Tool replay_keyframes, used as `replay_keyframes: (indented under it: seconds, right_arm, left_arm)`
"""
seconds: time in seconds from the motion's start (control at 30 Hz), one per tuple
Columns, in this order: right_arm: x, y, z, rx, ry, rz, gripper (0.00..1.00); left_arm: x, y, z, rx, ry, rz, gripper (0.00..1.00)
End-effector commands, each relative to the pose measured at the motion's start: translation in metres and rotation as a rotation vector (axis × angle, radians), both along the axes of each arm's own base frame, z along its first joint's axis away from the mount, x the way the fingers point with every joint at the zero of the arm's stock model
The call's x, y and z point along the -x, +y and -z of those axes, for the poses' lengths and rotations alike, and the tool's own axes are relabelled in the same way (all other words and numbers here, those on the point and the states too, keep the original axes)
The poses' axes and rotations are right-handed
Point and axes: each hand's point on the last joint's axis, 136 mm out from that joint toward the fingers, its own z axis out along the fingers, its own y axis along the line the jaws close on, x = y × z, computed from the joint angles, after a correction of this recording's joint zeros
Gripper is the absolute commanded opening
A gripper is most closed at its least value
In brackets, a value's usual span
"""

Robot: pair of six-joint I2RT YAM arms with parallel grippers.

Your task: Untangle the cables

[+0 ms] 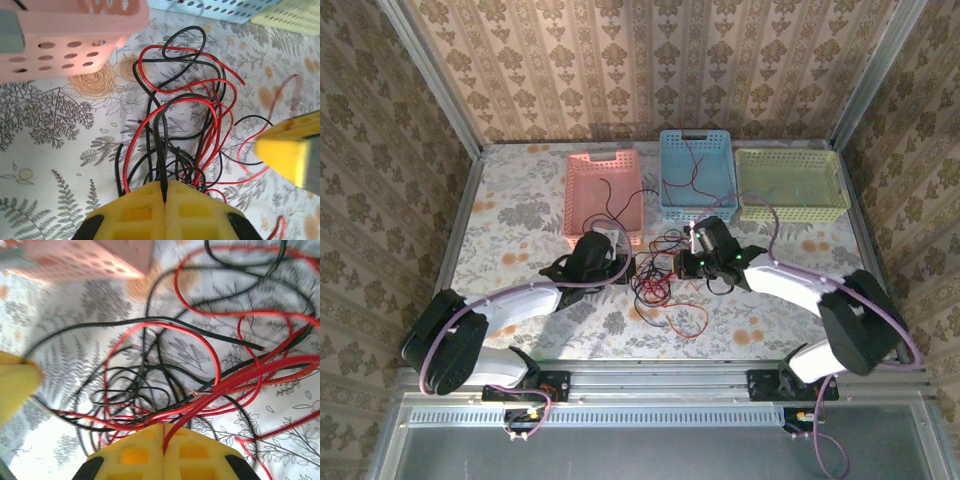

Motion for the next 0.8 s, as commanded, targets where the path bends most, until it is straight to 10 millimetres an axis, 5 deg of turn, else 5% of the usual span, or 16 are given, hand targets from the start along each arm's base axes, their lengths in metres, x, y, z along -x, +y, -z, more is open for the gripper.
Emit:
replay_keyframes:
  seconds: [0.0, 0.27, 0.63, 0.77]
  right_arm:
    - [0.01, -0.014, -0.023, 0.034, -0.057, 0.014, 0.0]
    - [0.017, -0.05, -0.119, 0.07, -0.297, 0.075, 0.0]
    - [0.027, -0.088, -0.302, -0.002, -0.707, 0.178, 0.0]
    - [0.032, -0.089, -0.352, -0.053, -0.793, 0.178, 0.0]
  left_arm:
    - [-0.002, 0.004, -0.003, 0.002, -0.022, -0.001, 0.0]
    - [-0.006, 0.012, -0.013, -0.007, -0.057, -0.027, 0.0]
    - [-0.003, 0.031, 0.01, -0.047, -0.028, -0.095, 0.0]
    - [-0.001, 0.033, 0.014, -0.041, -0.019, -0.105, 0.0]
